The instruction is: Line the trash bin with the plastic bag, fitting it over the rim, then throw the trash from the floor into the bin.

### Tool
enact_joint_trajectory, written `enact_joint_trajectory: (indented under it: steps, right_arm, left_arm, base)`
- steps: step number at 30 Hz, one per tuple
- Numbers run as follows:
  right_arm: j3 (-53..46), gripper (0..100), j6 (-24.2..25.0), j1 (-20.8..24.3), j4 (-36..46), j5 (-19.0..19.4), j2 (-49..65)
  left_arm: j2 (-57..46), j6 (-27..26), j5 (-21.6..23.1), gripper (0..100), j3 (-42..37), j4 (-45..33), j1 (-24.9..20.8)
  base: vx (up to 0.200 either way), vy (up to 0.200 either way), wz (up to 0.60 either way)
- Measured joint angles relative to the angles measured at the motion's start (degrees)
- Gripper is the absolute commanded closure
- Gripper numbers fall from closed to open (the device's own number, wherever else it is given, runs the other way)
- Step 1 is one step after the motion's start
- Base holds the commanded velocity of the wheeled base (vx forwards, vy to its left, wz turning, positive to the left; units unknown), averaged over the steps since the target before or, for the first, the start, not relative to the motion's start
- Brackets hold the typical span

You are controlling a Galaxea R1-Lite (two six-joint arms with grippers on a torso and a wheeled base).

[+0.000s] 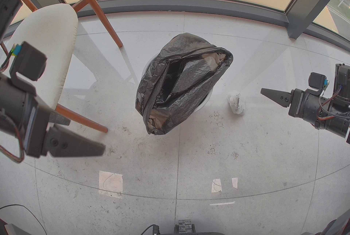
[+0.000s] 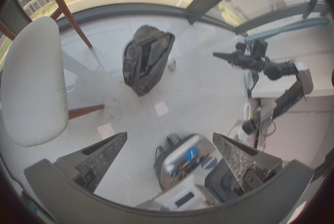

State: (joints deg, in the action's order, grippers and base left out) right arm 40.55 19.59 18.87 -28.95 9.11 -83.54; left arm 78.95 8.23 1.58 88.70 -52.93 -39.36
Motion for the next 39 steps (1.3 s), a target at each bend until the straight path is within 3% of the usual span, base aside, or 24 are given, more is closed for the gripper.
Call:
enact_joint_trajectory:
  steps: [10, 20, 22, 25, 29, 39]
  right_arm:
    - [-1.5, 0, 0.0, -0.8, 0.0, 0.0, 0.8]
    - [-3.6, 0, 0.0, -1.8, 0.0, -0.1, 1.7]
    - [-4.1, 0, 0.0, -2.1, 0.0, -0.1, 2.0]
    - [-4.6, 0, 0.0, -2.5, 0.0, -0.1, 2.3]
    - [-5.2, 0, 0.0, -3.0, 0.0, -0.2, 2.6]
    - [-5.6, 0, 0.0, -3.4, 0.1, -0.1, 2.8]
  left_arm:
    - [2.7, 1.0, 1.9, 0, -15.9, 37.8, 4.2]
    - [11.7, -7.1, 4.3, 0, -27.4, 75.0, 9.5]
    - [15.4, -10.6, 4.9, 0, -29.7, 85.3, 11.4]
    - [20.1, -13.8, 5.5, 0, -30.8, 94.3, 13.2]
    - [27.3, -17.5, 6.2, 0, -29.7, 101.0, 15.6]
    - [37.6, -19.5, 6.5, 0, -23.8, 102.4, 17.5]
  base:
    - [0.000, 0.000, 0.00]
    - [0.000, 0.000, 0.00]
    - [0.000, 0.000, 0.00]
    - [0.000, 0.000, 0.00]
    - [0.000, 0.000, 0.00]
    - [0.000, 0.000, 0.00]
